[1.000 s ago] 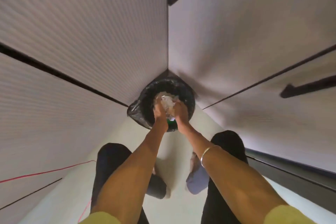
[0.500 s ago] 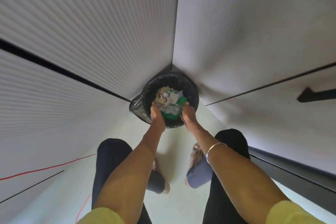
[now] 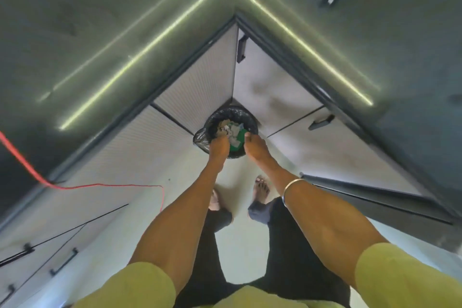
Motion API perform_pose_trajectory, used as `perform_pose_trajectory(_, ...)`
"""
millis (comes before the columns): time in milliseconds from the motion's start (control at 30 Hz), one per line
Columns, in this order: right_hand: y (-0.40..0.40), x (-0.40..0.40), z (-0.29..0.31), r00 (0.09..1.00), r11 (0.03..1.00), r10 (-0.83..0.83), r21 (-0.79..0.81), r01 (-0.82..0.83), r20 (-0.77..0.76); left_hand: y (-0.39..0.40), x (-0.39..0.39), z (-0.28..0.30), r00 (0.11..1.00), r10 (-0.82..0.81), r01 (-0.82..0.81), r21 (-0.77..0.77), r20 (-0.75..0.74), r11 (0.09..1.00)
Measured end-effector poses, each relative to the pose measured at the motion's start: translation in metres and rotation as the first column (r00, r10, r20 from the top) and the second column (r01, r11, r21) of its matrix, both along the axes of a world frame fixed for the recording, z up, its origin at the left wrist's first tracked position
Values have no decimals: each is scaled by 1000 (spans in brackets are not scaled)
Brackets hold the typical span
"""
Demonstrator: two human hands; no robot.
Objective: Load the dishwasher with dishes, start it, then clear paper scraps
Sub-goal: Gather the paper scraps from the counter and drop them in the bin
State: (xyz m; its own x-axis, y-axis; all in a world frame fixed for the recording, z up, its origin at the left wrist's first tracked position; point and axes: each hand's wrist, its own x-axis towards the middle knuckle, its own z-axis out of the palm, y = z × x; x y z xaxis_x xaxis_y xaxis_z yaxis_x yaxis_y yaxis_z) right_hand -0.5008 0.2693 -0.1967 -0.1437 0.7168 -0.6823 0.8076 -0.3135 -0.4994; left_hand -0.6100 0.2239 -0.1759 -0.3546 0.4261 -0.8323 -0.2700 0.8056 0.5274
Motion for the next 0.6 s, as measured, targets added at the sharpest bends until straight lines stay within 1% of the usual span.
perform_pose_trajectory(33, 1, 1, 17, 999, 999, 45, 7, -45, 2, -1, -1, 19, 995, -89, 89, 3, -50, 996)
perform_pose_trajectory(100, 0, 3, 51, 989, 989, 144, 21, -145, 30, -5, 0, 54, 952, -265, 267, -4, -152, 964)
perform_pose_trajectory(167, -3, 6, 77, 976, 977, 207, 44, -210, 70, -11, 3, 81, 903, -362, 365, -32, -232, 931)
perform_pose_trajectory(233, -7, 6, 96, 953, 955, 283, 62, -291, 106, -12, 8, 108, 844, -463, 468, -51, -271, 883)
perform_pose_trajectory(267, -8, 5, 105, 939, 940, 320, 78, -331, 128, -12, 9, 120, 790, -526, 541, -47, -313, 840)
perform_pose_trajectory(333, -11, 4, 119, 900, 906, 393, 87, -414, 187, -11, 12, 140, 764, -553, 571, -49, -332, 819)
perform_pose_trajectory(400, -13, 6, 135, 865, 862, 448, 150, -485, 224, -14, 13, 152, 771, -508, 538, -33, -384, 842)
perform_pose_trajectory(433, -15, 6, 145, 857, 851, 460, 159, -500, 233, -15, 12, 158, 769, -497, 533, -27, -402, 846)
perform_pose_trajectory(533, -14, 5, 162, 847, 841, 462, 172, -513, 265, -14, 8, 167, 723, -535, 571, -58, -436, 819)
perform_pose_trajectory(600, -11, 5, 163, 835, 825, 472, 193, -531, 281, -17, 6, 172, 677, -576, 618, -71, -458, 783)
